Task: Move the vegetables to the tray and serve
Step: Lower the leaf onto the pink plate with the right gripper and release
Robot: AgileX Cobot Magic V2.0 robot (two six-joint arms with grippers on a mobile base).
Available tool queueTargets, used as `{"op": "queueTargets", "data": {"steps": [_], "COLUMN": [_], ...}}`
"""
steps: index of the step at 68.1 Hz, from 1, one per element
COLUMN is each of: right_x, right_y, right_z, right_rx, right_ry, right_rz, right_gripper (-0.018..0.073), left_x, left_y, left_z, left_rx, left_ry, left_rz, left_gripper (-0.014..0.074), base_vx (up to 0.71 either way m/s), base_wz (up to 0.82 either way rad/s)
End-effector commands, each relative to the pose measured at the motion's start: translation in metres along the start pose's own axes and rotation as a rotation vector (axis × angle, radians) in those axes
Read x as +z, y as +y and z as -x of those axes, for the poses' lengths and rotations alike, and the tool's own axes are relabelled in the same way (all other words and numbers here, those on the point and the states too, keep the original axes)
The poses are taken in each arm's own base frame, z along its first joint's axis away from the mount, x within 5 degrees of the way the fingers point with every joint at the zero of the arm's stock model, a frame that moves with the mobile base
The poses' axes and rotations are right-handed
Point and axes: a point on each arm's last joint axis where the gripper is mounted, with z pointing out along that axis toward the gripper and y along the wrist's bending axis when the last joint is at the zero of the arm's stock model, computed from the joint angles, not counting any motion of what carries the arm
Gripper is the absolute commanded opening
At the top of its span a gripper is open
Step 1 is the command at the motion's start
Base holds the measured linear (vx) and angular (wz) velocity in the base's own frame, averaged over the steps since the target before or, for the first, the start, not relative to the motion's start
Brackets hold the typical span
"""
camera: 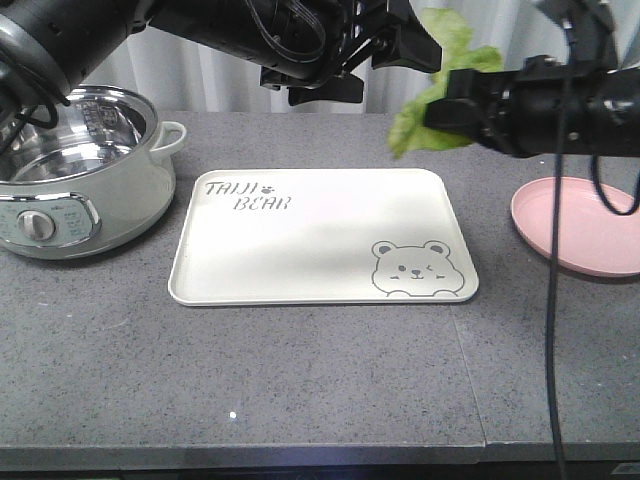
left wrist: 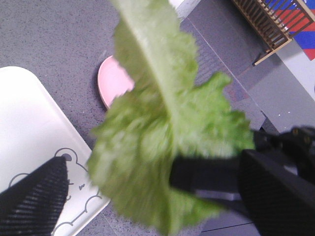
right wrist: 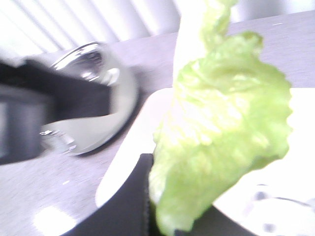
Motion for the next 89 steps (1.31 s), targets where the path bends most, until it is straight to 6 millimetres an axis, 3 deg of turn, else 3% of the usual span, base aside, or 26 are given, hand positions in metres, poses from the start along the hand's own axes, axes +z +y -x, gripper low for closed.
{"op": "queueTargets", "data": {"steps": [1,19,34,73,89], "right_x": [-0.027,-0.057,-0.042,-0.014,-0.011], "right_y": [-0.007,-0.087,-0.15,-0.207,-0.215], "right_z": [0.022,0.029,0.014,-0.006,-0.013], "right_rx": [-0.011,0.084,0.218,0.328,0.358], "right_ry": [-0.11,-0.125,-0.046,-0.021,0.014], "right_rz": [-0.051,-0.267,-0.332,-0.498,-0.532], "right_gripper": [-0.0004,-0.0004,-0.0001,0.0019,0.0115], "left_x": [-0.028,-0.028,-0.028,-0.028,-0.028], "left_y": [-0.029,-0.029,-0.029,-0.029,-0.029], "left_z": [0.012,0.012,0.012,0.012,0.012], "left_rx": [0.013,0.013,0.013,0.013,0.013], "left_ry": [-0.116,-0.116,-0.115,-0.108,-0.108], "left_rz": [-0.074,-0.074,-0.074,-0.074,-0.074], "left_gripper": [0.0647,0.0629,0.0622,0.0598,0.0593], "base_vx": [0.0,0.0,0.0,0.0,0.0], "base_wz": [0.0,0.0,0.0,0.0,0.0]}}
